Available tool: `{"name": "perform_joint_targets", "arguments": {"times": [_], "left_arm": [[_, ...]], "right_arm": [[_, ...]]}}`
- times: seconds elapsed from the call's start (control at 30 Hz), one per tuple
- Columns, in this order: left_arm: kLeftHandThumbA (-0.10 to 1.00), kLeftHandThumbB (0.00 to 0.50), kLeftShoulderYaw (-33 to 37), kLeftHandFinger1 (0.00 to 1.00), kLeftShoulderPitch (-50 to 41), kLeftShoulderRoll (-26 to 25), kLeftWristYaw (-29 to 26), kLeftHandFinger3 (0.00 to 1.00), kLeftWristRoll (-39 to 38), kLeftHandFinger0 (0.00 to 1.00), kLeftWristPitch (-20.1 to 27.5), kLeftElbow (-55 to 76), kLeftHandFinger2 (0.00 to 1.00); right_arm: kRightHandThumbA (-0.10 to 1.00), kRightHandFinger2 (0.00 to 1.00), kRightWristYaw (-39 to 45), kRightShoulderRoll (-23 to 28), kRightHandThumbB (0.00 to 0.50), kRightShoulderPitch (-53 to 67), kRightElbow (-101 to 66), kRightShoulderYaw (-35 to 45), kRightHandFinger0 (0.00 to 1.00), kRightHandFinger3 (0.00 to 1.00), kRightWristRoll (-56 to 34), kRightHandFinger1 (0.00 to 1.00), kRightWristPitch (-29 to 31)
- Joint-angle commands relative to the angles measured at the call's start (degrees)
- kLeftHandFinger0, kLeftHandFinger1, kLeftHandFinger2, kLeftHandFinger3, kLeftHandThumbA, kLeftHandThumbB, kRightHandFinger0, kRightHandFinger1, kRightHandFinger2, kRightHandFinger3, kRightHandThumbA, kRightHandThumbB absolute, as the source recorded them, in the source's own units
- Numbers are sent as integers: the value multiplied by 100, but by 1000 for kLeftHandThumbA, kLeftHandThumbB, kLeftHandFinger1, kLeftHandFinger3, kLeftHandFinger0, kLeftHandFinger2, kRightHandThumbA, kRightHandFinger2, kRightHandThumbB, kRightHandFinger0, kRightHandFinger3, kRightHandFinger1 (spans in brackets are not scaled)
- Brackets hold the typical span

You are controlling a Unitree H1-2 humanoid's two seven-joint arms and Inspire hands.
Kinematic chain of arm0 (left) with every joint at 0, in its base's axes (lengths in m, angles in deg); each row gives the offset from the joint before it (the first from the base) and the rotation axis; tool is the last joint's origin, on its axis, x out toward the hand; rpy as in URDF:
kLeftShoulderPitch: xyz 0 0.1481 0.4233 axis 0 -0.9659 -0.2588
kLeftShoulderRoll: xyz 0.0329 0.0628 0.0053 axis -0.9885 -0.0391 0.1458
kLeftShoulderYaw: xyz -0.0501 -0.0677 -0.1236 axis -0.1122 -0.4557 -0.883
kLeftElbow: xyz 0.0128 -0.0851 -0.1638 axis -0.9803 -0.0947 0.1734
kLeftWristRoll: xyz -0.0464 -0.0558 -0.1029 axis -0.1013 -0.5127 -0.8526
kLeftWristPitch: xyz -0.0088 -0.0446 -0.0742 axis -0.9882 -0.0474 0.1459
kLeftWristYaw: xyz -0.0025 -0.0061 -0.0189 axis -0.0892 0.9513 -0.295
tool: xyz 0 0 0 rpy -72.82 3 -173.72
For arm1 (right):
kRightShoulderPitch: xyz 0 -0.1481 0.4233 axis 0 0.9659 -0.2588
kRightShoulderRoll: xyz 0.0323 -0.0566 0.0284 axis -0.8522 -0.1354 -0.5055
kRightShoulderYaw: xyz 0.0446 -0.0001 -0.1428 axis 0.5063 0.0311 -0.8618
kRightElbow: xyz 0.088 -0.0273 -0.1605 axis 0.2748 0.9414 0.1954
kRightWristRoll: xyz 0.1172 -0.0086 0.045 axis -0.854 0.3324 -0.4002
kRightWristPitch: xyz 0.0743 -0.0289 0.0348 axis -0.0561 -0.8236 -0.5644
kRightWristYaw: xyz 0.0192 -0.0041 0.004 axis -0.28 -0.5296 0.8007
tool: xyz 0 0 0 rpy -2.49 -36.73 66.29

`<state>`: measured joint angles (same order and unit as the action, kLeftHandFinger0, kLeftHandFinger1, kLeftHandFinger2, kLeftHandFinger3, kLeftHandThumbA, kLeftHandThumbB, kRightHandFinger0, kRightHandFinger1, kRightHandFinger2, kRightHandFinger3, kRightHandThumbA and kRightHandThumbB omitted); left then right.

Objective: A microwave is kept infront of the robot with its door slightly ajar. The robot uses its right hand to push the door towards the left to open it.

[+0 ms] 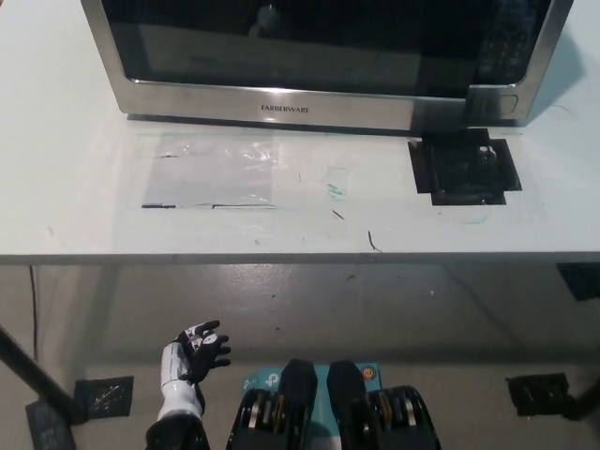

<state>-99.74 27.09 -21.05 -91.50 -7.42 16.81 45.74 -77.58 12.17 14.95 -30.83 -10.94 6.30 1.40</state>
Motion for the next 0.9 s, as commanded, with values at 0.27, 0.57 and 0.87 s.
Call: {"name": "perform_joint_targets", "arguments": {"times": [0.27,0.57,0.87], "left_arm": [[83,0,66,427,50,32,-168,467,37,430,76,120,433],[95,0,107,420,-8,13,-105,466,26,437,65,164,413],[100,0,142,420,16,11,-122,474,59,428,13,176,416]], "right_arm": [[407,692,75,693,205,-2047,1862,-242,497,912,560,592,62],[398,823,251,727,234,-3090,3780,-637,600,1000,754,778,283],[352,837,-20,299,206,-3667,5026,-857,606,988,1018,795,473]]}}
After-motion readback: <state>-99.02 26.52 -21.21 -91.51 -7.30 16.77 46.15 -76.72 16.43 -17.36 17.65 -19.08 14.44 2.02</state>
